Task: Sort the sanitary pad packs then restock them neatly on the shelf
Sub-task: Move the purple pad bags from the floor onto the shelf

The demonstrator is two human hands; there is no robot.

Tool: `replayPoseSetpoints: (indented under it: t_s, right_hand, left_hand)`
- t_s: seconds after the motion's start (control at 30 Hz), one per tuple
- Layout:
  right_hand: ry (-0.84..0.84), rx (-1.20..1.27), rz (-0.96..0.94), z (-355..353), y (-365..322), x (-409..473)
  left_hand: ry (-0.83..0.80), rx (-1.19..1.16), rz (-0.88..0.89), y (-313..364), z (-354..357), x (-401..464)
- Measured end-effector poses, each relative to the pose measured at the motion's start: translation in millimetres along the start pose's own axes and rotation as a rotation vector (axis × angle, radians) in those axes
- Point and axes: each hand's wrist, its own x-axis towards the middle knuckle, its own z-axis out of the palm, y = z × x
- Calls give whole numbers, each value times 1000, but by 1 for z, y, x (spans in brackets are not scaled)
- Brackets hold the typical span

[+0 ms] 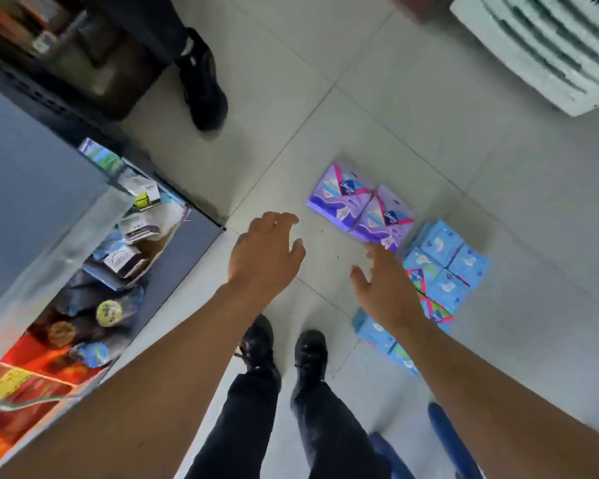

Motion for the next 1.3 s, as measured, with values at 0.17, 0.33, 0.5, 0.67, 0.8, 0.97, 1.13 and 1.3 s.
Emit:
replayPoseSetpoints:
  t_s: [0.17,0.33,0.5,0.67,0.8,0.97,1.13,1.3]
  right_hand:
    - [-62,174,200,-5,27,47]
    - [-76,323,329,1,49,131]
    - [-132,434,376,45,82,242]
    - [-195,499,481,100,121,324]
    - [-189,591,582,137,147,363]
    - [-74,778,617,167,156,379]
    - [-143,796,607,147,139,357]
    - [-35,639,405,117,91,337]
  left_hand:
    - [-97,48,29,17,18,57]
    - [-141,65,35,37,53,139]
    - [-195,38,-58,38,119,242]
    - [-262,52,-100,19,190,330]
    - [-287,-25,-110,-9,238,381]
    - [-369,-234,-238,-30,274,400]
    - [-475,-258,-357,-35,254,382]
    - [-579,-550,-355,-7,220,349]
